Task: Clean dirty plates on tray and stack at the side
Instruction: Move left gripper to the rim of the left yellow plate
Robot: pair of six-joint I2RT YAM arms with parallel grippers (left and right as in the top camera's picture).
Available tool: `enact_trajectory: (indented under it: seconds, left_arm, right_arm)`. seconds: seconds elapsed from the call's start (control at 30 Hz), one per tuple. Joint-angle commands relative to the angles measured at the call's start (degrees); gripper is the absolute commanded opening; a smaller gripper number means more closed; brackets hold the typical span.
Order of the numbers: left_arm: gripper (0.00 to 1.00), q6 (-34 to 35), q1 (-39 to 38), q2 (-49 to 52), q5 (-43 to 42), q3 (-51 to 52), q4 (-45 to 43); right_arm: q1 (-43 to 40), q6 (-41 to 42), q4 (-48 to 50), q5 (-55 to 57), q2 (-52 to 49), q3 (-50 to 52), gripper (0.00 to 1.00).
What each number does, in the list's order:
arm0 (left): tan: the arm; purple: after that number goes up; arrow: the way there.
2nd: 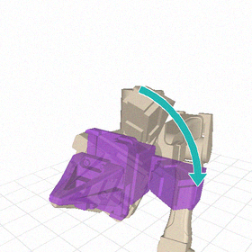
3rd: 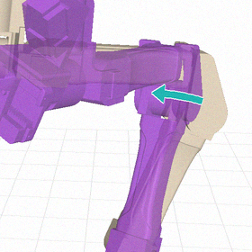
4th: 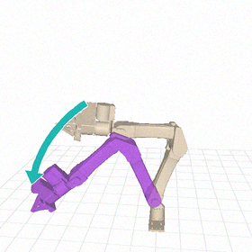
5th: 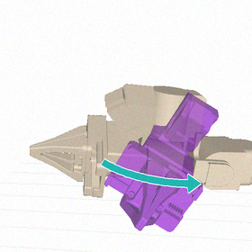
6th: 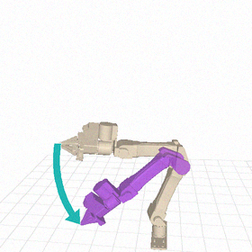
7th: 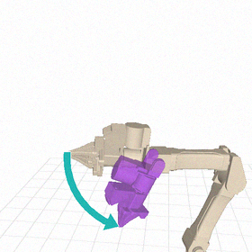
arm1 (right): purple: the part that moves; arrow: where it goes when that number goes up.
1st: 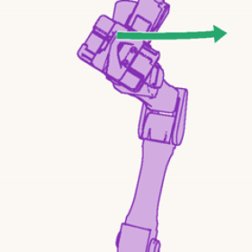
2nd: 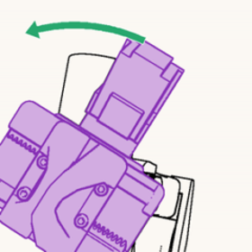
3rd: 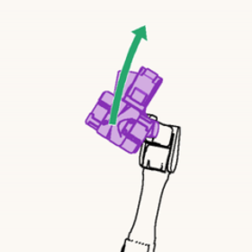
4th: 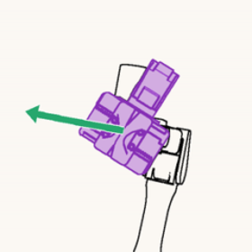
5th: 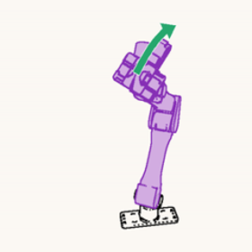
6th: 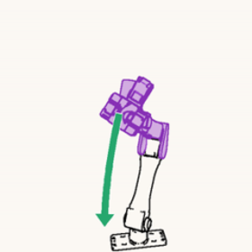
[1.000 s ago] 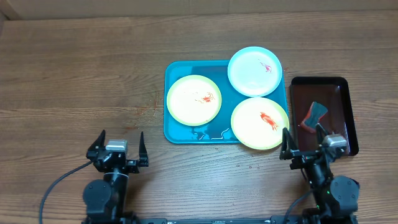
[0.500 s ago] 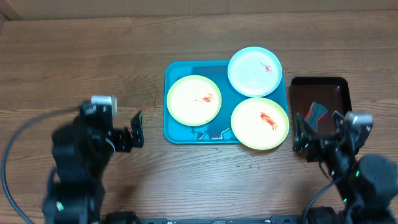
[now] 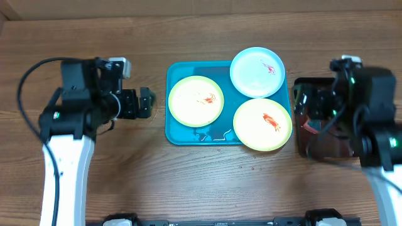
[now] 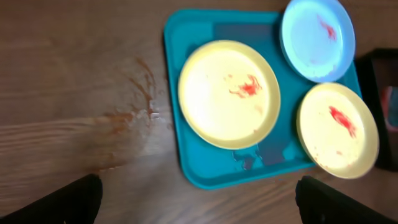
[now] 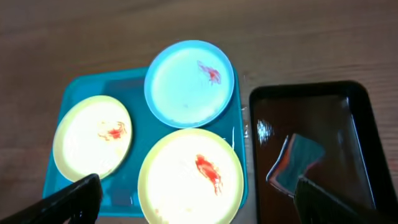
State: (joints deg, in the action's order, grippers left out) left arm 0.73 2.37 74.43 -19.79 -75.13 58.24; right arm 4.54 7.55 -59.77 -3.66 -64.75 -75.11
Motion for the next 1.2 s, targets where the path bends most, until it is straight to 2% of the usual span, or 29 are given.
enact_trajectory:
  seconds: [0.0, 0.1, 0.17, 0.23, 0.3, 0.37, 0.53, 0.6, 0.8, 0.9, 1.17]
  left_arm:
    - [1.00, 1.01, 0.22, 5.01, -8.83, -1.11, -0.39]
    - [1.00, 2.29, -0.74, 8.52, -10.36, -1.11, -1.46]
    - [1.00, 6.71, -2.78, 10.43, -5.55, -1.11, -1.49]
    - [1.00, 15.96, -5.97, 12.28, 5.18, -1.11, -1.31]
    - [0.95, 24.30, -8.94, 13.86, 12.94, -1.11, -0.79]
    - [0.84, 31.30, -11.52, 15.47, 16.65, -1.11, -0.13]
    - [0.76, 45.22, -15.28, 20.44, 21.53, -1.11, 1.20]
    - [0.75, 46.49, -16.06, 23.19, 21.66, -1.11, -0.96]
    - [0.52, 47.36, -17.77, 30.42, 20.63, -1.22, -7.76]
    - [0.50, 48.74, -17.94, 32.13, 18.43, -1.22, -9.01]
    - [0.40, 49.03, -18.21, 34.69, 19.06, -1.18, -10.97]
  right_arm:
    - [-0.15, -0.31, -1.60, -0.59, -5.31, -2.86, 1.00]
    - [-0.17, -0.33, -3.23, -1.18, -7.80, -2.86, 1.00]
    - [-0.22, 0.20, -4.09, -1.11, -8.61, -2.86, 1.00]
    - [-1.27, 4.02, -4.42, -0.66, -8.79, -2.86, 1.00]
    - [-3.76, 7.87, -4.92, 0.20, -8.79, -2.89, 0.96]
    - [-7.39, 10.75, -5.66, 0.55, -8.79, -2.86, 0.90]
    - [-16.72, 11.98, -7.08, 0.17, -9.16, -2.86, 0.87]
    - [-18.62, 11.54, -6.99, -0.63, -9.92, -2.86, 0.87]
    - [-19.19, 10.23, -6.97, -0.94, -13.51, -2.86, 0.84]
    - [-19.19, 10.03, -7.04, -0.94, -15.02, -2.86, 0.83]
    - [-19.19, 8.72, -7.17, -0.94, -15.69, -2.86, 0.82]
